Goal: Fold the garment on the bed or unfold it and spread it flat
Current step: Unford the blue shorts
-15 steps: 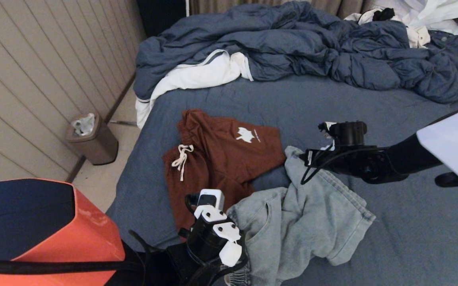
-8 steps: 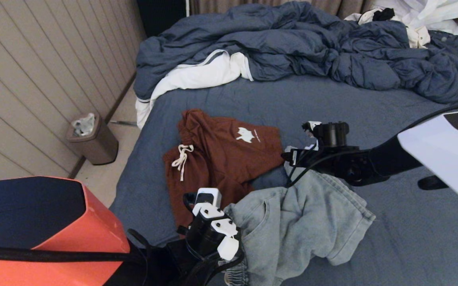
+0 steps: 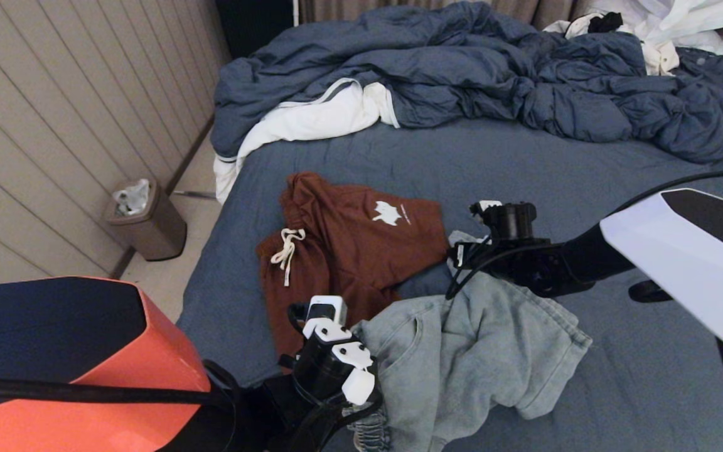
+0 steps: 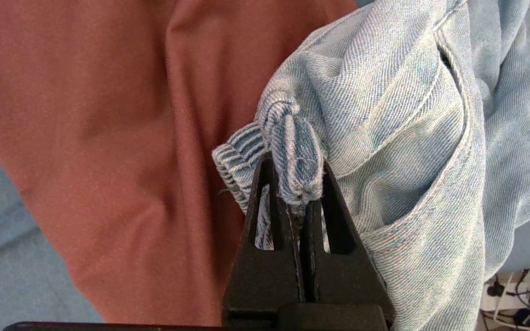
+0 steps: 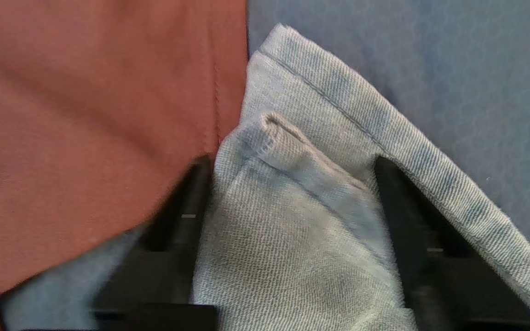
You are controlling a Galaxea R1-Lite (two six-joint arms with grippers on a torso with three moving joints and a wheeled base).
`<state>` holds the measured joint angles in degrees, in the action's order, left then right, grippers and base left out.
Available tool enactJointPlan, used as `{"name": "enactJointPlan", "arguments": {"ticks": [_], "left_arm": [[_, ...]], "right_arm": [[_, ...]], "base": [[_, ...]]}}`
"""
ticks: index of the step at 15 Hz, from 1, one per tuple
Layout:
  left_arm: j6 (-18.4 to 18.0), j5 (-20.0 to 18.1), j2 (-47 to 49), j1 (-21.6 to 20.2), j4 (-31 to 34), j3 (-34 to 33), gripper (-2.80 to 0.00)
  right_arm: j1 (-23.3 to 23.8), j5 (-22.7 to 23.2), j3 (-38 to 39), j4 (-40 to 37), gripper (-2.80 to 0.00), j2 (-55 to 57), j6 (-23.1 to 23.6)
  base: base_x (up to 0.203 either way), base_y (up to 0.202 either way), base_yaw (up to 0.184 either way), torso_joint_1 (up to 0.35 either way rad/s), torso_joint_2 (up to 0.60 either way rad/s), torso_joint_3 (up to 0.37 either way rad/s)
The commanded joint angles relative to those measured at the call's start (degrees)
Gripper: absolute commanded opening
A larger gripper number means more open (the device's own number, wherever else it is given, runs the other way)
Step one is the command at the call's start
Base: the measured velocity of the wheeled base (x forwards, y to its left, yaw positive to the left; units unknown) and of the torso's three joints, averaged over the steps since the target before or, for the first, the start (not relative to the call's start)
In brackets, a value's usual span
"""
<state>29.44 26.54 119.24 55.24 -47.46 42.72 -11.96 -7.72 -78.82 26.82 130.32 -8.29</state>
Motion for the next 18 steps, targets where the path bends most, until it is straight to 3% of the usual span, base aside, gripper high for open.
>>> {"name": "enactJointPlan", "arguments": {"ticks": [1,9,15,18], "left_arm": [[0.3,0.2,0.3,0.0,-0.4,0.0,-2.8],[-0.8,0.4,-4.7,-0.3,-0.5,0.0,-2.8],[-5.9,1.0,-19.6,-1.4,2.3,-0.5,-2.8],[-11.2,2.7,-25.6,-1.4,4.6,0.5,-2.8]], "right_arm": [[0.1,-0.1,0.1,0.3,-2.8,-0.2,-0.1],[-0.2,0.0,3.4,0.3,-2.8,-6.1,-0.7],[-0.2,-0.1,8.9,-0.1,-2.8,-19.7,-0.7],[-0.2,-0.1,12.9,-1.6,-2.8,-29.9,-0.4]], "base": [[0.0,0.0,0.0,0.0,0.0,0.0],[0.0,0.0,0.0,0.0,0.0,0.0],[0.0,0.0,0.0,0.0,0.0,0.0],[0.0,0.0,0.0,0.0,0.0,0.0]]}}
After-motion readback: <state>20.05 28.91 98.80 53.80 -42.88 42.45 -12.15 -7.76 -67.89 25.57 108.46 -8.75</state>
